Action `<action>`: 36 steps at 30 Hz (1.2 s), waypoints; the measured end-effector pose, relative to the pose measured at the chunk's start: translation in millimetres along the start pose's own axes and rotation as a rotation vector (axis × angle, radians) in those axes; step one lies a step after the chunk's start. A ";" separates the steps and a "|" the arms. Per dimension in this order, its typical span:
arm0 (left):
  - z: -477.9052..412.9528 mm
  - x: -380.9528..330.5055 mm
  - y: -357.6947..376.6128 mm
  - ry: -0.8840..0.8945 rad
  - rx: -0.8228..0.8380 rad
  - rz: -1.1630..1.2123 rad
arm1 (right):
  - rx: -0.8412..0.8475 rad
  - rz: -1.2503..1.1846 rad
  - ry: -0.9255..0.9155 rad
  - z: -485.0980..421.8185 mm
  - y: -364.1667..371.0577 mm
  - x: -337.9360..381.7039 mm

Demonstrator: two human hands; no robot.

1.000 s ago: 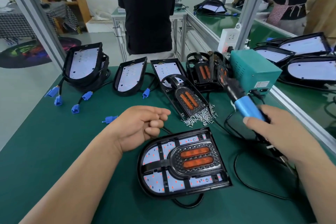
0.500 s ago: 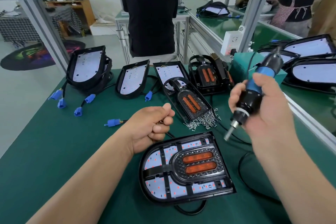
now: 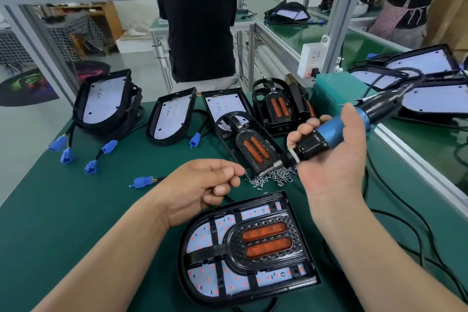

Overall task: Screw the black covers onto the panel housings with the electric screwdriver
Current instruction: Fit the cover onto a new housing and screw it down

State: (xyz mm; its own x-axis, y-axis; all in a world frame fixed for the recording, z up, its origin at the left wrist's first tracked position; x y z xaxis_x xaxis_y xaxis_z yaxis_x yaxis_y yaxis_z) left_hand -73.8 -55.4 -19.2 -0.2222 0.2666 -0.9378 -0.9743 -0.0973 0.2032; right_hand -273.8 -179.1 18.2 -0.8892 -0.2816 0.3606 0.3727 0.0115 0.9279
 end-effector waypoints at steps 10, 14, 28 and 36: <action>0.7 -1.4 1.0 0.005 -0.016 -0.088 | 0.141 0.321 -0.069 -3.0 -0.8 -2.2; 1.6 -1.4 2.1 0.023 0.009 -0.100 | 0.077 0.262 -0.042 -5.5 0.8 1.4; 1.5 -2.1 7.6 0.051 0.009 -0.109 | 0.133 0.120 -0.091 -3.6 2.1 3.7; 1.8 -4.4 11.0 0.058 0.021 -0.116 | 0.135 0.021 -0.117 1.4 5.0 -1.3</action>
State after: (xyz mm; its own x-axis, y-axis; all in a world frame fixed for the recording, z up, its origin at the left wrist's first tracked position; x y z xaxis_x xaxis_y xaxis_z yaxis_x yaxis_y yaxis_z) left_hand -83.6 -55.9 -12.3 -0.1064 0.2192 -0.9699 -0.9940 -0.0484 0.0981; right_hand -271.2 -177.3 22.5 -0.9095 -0.1662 0.3811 0.3593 0.1471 0.9216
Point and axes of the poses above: each hand's wrist, its own z-axis away from the middle knuckle, its own y-axis out of the palm, x = y × z, the point moved 1 cm from there along -z, towards the middle knuckle, and after that the axes turned 6 degrees about -z, right-handed, at the moved point
